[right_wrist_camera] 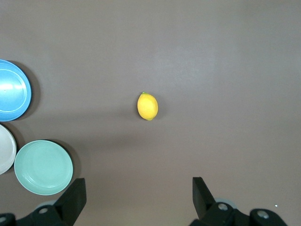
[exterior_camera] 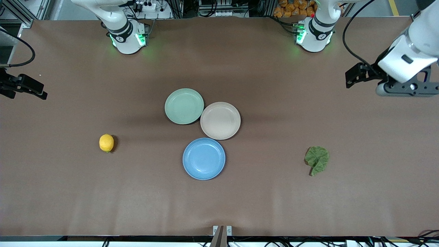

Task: Place lemon and lettuce in plates
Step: 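Move the right gripper toward the lemon while the left gripper approaches the lettuce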

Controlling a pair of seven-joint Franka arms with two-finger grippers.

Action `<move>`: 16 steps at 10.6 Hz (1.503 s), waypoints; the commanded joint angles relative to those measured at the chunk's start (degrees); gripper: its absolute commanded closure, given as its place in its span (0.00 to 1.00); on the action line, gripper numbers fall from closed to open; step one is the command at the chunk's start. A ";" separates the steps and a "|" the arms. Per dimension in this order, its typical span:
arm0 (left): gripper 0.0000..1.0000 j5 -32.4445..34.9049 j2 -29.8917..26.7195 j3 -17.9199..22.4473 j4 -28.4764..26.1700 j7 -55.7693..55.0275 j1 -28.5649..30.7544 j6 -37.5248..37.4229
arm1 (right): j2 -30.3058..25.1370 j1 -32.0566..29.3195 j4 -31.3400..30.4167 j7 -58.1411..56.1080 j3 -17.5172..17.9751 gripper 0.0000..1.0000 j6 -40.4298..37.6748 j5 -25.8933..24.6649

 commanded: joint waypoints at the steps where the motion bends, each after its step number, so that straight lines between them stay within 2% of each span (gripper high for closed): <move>1: 0.00 -0.85 3.73 0.32 1.62 0.38 -0.06 2.03 | -0.24 -1.02 -1.41 -0.05 0.58 0.00 -0.42 -0.02; 4: 0.00 -0.76 8.12 0.67 2.50 0.38 -0.15 7.04 | 0.29 -1.11 -4.74 -0.31 0.58 0.00 1.24 0.41; 7: 0.00 -0.67 12.70 0.67 3.47 0.91 -0.15 9.07 | 0.29 -1.11 -10.72 -0.40 0.67 0.00 7.73 0.59; 14: 0.00 3.20 22.45 0.58 3.20 0.12 0.11 14.95 | 0.46 -1.47 -28.55 -2.95 0.85 0.00 29.69 0.68; 16: 0.00 3.46 24.66 0.58 2.59 0.29 0.55 19.76 | 1.42 -1.47 -31.99 -3.04 0.85 0.00 34.98 0.68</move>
